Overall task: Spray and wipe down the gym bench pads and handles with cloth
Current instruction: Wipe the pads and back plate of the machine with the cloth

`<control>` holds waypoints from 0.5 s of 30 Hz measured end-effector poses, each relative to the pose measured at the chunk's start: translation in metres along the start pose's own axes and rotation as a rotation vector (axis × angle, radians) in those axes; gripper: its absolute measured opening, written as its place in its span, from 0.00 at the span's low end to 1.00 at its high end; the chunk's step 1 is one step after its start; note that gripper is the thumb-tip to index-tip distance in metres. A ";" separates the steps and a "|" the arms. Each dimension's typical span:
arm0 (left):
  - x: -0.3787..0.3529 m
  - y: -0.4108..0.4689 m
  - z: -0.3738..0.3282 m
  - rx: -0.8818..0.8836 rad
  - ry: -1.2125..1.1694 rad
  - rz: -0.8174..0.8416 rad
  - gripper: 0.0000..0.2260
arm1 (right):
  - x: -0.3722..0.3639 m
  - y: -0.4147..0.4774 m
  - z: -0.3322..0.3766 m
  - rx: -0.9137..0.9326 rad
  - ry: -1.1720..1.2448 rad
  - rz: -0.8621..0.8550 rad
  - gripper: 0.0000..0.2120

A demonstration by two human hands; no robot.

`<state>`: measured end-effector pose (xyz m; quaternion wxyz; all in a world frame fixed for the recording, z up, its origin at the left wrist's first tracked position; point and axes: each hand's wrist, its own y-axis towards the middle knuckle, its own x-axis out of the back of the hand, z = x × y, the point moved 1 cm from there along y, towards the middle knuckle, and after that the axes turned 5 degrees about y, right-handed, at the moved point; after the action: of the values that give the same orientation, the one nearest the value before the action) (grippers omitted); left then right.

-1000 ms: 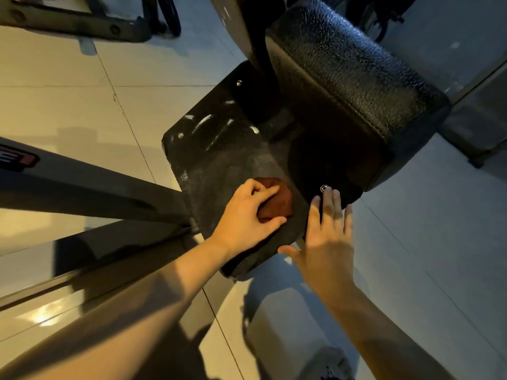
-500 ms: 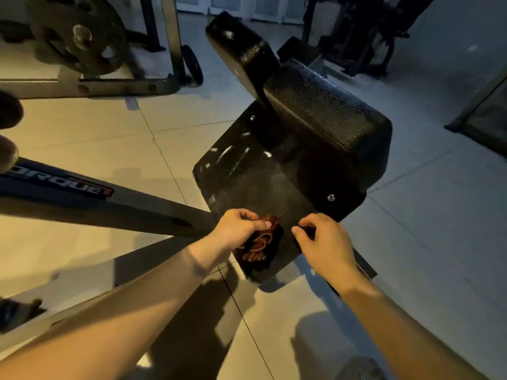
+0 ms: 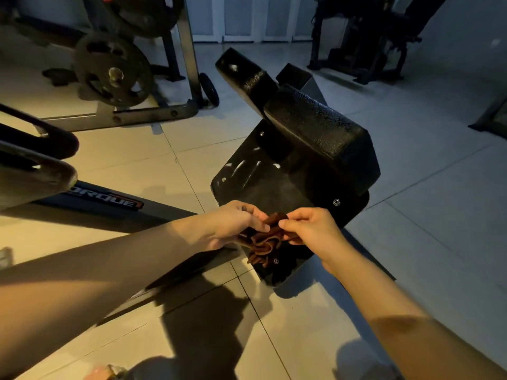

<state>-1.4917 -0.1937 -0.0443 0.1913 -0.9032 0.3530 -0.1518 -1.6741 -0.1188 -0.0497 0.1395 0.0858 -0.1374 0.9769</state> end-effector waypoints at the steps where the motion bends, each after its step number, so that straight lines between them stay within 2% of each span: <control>1: 0.004 -0.003 0.000 -0.012 0.008 0.010 0.06 | 0.000 -0.001 0.001 -0.002 0.006 0.013 0.05; 5: 0.014 -0.005 0.000 -0.065 0.096 0.067 0.05 | 0.004 -0.005 0.005 -0.019 0.020 0.077 0.05; 10: 0.016 0.001 -0.011 -0.129 0.326 -0.008 0.08 | 0.013 -0.009 0.011 0.000 -0.032 0.123 0.09; 15: 0.030 0.007 -0.019 -0.200 0.395 -0.059 0.09 | 0.017 -0.004 0.013 0.027 -0.101 0.112 0.04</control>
<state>-1.4824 -0.2245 -0.0265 0.0236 -0.8804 0.3701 -0.2955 -1.6876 -0.1145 -0.0326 0.0762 0.1292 -0.1355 0.9794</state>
